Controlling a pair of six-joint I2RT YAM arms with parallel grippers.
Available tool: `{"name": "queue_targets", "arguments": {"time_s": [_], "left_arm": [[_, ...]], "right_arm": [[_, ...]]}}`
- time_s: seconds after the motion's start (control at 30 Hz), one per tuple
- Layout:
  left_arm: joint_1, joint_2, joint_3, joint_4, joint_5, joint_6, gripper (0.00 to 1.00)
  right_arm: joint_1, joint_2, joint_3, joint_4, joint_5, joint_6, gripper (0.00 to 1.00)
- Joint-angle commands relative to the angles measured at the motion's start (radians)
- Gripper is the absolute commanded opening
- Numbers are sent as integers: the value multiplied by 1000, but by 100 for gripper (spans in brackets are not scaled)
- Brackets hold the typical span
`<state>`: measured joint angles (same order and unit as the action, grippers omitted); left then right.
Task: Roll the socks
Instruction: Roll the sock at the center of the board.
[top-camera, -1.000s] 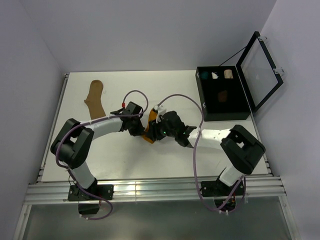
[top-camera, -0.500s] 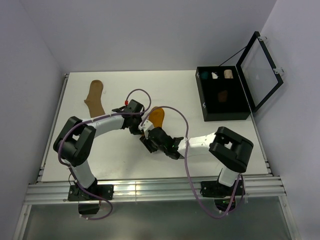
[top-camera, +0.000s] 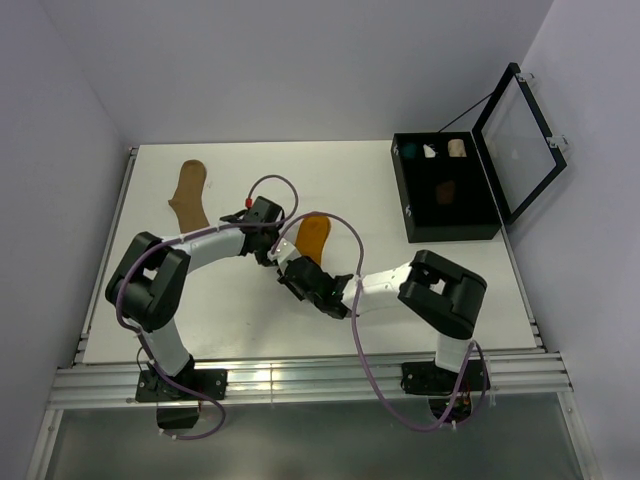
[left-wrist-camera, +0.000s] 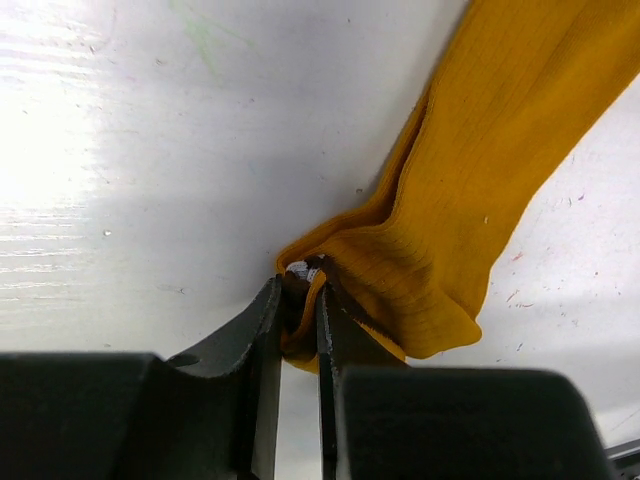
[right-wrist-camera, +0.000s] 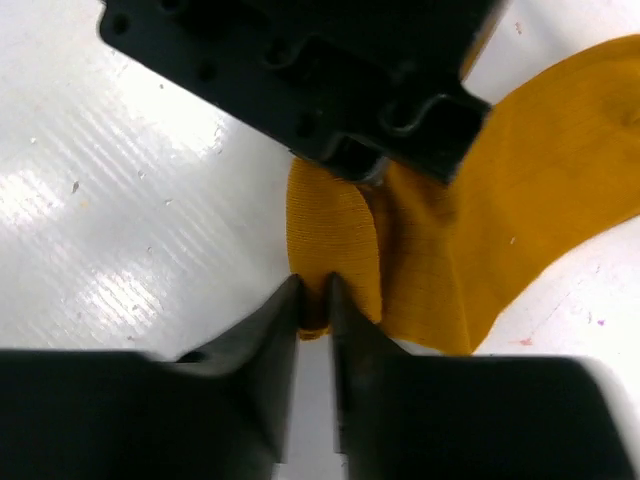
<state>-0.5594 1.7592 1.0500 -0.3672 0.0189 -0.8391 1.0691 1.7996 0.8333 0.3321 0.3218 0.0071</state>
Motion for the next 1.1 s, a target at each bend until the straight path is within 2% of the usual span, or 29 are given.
{"name": "queue_targets", "arguments": {"time_s": [0.0,0.03,0.07,0.17,0.27,0.3,0.37,0.4,0.53,0.7,0.87,1.07], "left_arm": [[4,-1,13,-15,7,29,18],[6,-3,13,-16,7,31,19],[9,-4,13,-18,7,31,20],[22,-17,13,-18,1,25,27],[38,-53,4,0,-10,5,36],[41,-66,-2,10,-13,-2,44],[55,-101,-24,36,-14,-26,54],[58,-112,-31,40,-14,-37,65],[75,-178,-79,57,-89,-98,77],[98,-294,-169,109,-125,-159,80],[98,-354,-261,171,-77,-180,79],[53,-376,-331,223,-43,-210,78]], "right_arm": [[-3,64,6,-44,-4,20,18],[-12,63,3,-48,-12,28,12],[-17,60,1,-48,-32,31,0],[-43,35,-3,-61,-84,54,0],[-83,0,-2,-84,-211,102,0],[-93,-9,-2,-87,-280,114,0],[-127,-28,10,-108,-352,148,0],[-139,-32,16,-116,-386,160,0],[-214,-37,50,-139,-626,237,0],[-316,1,52,-65,-887,408,0],[-414,70,20,137,-1113,632,0],[-474,184,30,268,-1216,797,0]]}}
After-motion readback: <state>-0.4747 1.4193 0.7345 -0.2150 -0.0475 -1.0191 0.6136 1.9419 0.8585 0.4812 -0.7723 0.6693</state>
